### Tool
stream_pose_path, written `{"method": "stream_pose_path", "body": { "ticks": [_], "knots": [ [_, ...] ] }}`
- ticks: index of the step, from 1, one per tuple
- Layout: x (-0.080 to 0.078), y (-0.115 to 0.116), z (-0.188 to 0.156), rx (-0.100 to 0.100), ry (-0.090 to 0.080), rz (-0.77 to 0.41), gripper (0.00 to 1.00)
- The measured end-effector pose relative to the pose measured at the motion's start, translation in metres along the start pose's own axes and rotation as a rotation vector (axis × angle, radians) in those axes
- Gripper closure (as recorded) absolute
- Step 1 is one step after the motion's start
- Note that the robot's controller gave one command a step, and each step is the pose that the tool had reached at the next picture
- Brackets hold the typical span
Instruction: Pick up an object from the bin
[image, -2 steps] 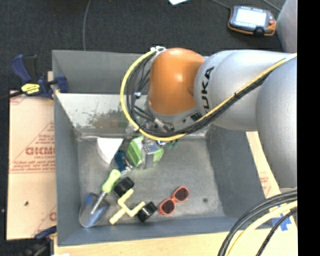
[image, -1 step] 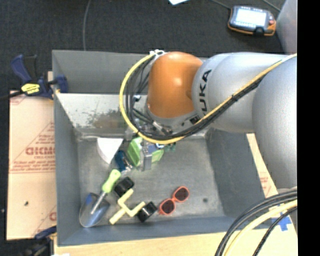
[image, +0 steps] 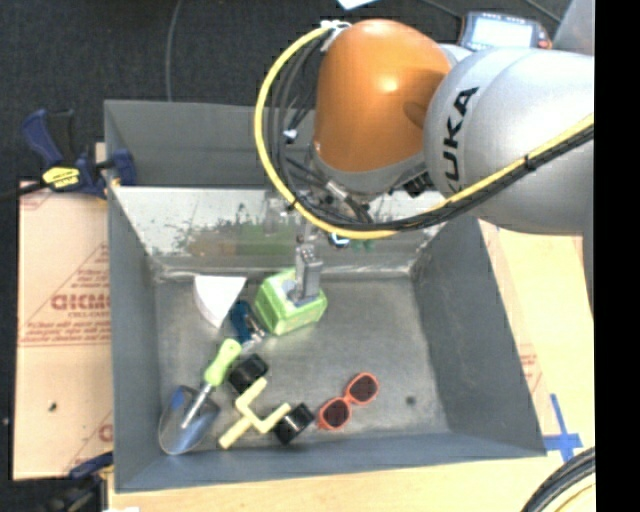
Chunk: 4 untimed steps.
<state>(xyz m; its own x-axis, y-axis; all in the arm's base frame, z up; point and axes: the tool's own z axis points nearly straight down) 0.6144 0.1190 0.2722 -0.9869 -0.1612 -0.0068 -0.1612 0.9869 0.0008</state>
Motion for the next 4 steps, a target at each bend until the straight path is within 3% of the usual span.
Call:
{"method": "stream_pose_path", "body": {
  "ticks": [1,2,3,4],
  "knots": [
    [0.012,-0.001,0.056,0.0,-0.002,-0.096,0.0],
    [0.001,0.017,0.065,-0.003,-0.006,0.056,0.0],
    [-0.008,-0.003,0.096,0.0,-0.002,-0.245,0.0],
    [0.011,0.025,0.127,-0.004,-0.015,-0.049,1.0]
  ]
}}
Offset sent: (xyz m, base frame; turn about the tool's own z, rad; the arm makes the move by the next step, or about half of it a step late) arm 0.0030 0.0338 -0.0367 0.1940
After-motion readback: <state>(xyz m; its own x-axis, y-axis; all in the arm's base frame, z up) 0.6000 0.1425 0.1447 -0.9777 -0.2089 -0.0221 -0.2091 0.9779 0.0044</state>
